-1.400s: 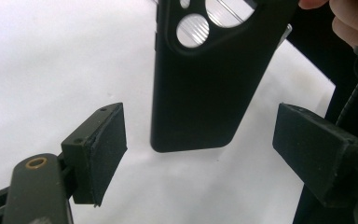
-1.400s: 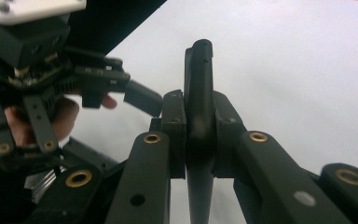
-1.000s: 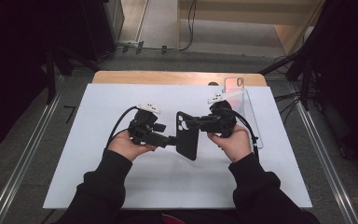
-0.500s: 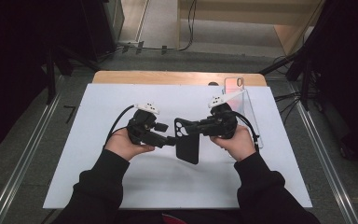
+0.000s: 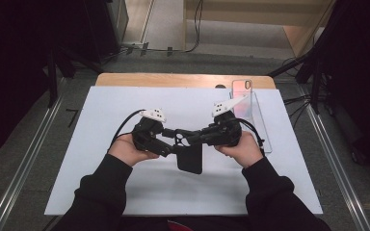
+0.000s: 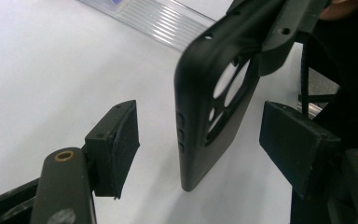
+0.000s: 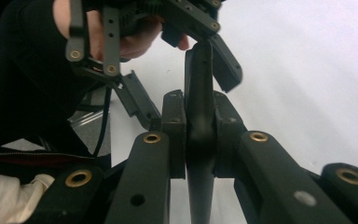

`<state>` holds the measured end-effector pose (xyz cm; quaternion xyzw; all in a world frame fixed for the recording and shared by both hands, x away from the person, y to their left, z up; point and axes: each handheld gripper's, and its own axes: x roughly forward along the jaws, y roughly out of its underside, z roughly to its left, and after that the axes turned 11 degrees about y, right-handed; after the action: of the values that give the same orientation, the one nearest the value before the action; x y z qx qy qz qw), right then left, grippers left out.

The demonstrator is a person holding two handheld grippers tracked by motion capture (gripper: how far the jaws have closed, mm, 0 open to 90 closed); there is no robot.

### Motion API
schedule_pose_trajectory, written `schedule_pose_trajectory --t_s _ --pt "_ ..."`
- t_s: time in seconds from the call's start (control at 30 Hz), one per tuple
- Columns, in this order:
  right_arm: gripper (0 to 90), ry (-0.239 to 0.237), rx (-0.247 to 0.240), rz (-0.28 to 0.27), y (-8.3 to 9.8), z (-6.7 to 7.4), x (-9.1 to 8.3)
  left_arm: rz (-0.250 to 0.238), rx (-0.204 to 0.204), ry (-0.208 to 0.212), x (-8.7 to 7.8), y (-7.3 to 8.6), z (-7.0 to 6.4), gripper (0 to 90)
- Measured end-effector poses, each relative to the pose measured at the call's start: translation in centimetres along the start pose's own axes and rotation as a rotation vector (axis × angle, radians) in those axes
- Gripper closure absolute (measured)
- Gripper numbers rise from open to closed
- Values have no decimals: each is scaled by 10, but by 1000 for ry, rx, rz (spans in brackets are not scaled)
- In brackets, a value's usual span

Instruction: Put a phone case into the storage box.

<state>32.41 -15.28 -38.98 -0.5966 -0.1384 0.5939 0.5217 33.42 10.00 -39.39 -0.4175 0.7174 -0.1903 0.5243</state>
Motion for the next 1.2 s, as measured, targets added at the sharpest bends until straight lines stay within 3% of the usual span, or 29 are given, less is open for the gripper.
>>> schedule_pose_trajectory --t_s 0.2,0.33,0.47,0.63,0.83,1.1,1.2 --pt "767 -42 -6 -11 0 2 1 9 10 31 3 2 1 358" --pt "766 -57 -1 -16 0 2 2 -9 15 81 3 4 1 513" --pt "766 -76 -3 -14 1 1 3 -12 8 130 3 6 2 610" --pt "714 -75 5 -24 3 -3 2 -17 17 133 2 7 3 730" --pt "656 -53 13 -42 3 -2 0 -15 26 159 2 7 1 764" --pt "380 28 60 -65 0 2 -1 -16 25 148 -4 5 1 766" --pt "296 63 83 -85 0 -1 -5 -11 -9 122 -7 4 0 766"
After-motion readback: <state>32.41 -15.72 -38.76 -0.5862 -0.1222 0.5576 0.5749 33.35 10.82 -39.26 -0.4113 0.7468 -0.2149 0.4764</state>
